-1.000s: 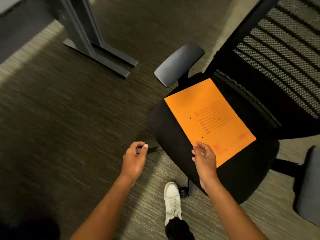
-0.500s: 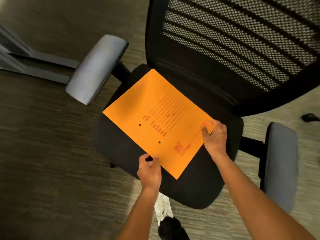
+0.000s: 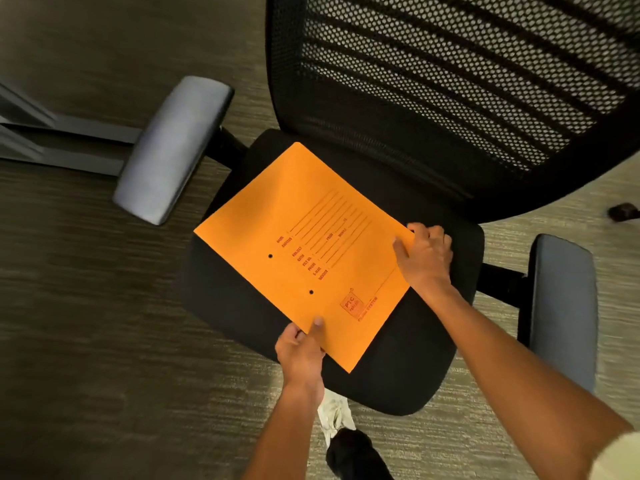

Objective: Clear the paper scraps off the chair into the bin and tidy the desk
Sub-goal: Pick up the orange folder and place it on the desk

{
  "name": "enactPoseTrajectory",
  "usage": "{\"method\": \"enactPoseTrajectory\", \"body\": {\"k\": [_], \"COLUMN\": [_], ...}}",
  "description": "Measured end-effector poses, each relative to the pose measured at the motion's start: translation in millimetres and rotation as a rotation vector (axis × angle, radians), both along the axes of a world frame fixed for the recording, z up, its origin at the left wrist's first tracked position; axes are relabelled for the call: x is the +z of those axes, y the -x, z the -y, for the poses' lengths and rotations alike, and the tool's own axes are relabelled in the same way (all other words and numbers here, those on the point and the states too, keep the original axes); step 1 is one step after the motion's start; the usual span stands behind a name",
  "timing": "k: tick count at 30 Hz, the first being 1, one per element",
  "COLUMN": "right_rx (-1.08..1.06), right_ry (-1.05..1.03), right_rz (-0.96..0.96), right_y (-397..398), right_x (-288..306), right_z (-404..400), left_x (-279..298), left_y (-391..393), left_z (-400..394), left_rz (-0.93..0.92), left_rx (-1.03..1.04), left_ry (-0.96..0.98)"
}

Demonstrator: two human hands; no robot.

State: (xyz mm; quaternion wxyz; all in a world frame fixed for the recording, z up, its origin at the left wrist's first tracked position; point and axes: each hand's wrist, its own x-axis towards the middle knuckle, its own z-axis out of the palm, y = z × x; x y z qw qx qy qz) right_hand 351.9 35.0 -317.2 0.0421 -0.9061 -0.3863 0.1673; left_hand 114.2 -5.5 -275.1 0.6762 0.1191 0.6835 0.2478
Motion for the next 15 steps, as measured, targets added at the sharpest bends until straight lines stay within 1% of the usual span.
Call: {"method": "enactPoseTrajectory", "body": {"k": [2, 6, 11, 15], "right_rx": [-0.023, -0.056, -0.148, -0.231], "right_ry": [0.054, 0.108, 0.154, 0.1], "right_rz": [-0.037, -0.311, -0.53, -0.794], "right_y": [0, 11, 39, 70], "right_x": [3, 18, 51, 88], "right_z": [5, 25, 60, 80], "left_x": [9, 29, 63, 99], "left_y": [9, 38, 79, 119], "left_z": [1, 9, 25, 36], "left_rz": [0.023, -0.019, -0.061, -0.094], "left_rx": [-0.017, -0.081, -0.129, -0.124], "left_ry": [-0.019, -0.055, -0.072, -0.131]}}
